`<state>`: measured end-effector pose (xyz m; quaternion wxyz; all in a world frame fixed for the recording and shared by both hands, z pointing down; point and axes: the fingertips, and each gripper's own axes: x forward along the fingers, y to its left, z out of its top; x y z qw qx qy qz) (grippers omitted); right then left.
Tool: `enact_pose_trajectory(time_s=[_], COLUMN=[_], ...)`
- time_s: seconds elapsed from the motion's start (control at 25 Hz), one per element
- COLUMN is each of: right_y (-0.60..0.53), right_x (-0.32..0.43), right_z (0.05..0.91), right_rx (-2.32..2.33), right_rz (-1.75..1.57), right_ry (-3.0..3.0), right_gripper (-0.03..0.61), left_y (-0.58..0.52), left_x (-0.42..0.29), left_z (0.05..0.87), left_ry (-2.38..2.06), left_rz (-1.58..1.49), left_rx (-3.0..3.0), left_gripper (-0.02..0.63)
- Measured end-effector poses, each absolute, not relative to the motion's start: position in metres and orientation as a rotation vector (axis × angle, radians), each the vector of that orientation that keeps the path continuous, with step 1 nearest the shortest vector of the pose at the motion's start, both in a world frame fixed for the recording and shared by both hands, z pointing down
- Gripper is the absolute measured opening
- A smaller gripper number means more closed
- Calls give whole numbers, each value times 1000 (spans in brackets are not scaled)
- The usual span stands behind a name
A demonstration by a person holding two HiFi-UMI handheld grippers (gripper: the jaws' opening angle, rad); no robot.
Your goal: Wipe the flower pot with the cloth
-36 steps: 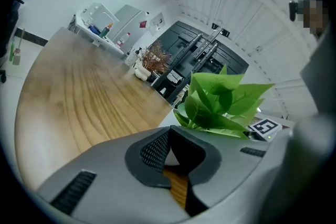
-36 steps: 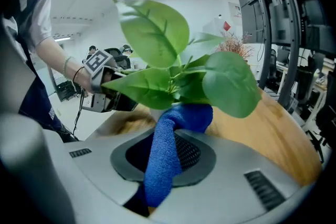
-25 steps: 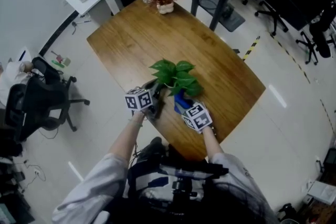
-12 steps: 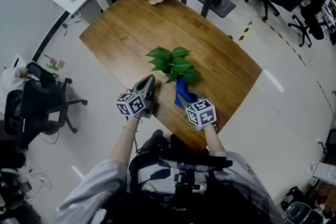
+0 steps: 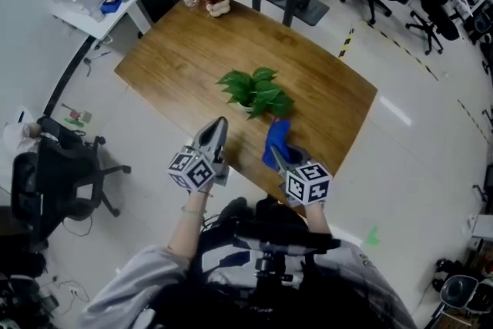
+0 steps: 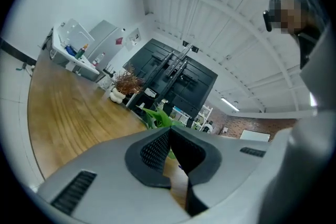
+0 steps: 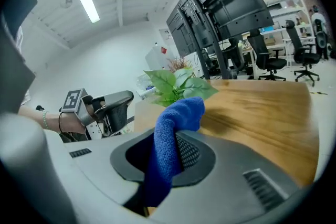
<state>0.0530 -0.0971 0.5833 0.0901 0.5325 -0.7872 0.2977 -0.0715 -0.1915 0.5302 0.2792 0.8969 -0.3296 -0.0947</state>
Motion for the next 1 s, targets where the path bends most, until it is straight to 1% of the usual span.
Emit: enact_pose_trajectory(time_s=[0.4, 0.76, 1.0], right_y=[-63, -44, -34], right_x=[23, 16, 17], right_z=[578, 572, 568], right_rx=[1744, 1818, 1855], right_rz=[919, 913, 905], right_ry=[-2288, -2266, -2256], right_gripper=[64, 64, 64], left_y=[-146, -112, -104], left_x=[-70, -57, -55], left_z=[528, 531, 532], left_ry=[-694, -589, -564], left_rz=[-172, 30, 53], left_rx=[2490, 2672, 2688], left_gripper=[9, 9, 9])
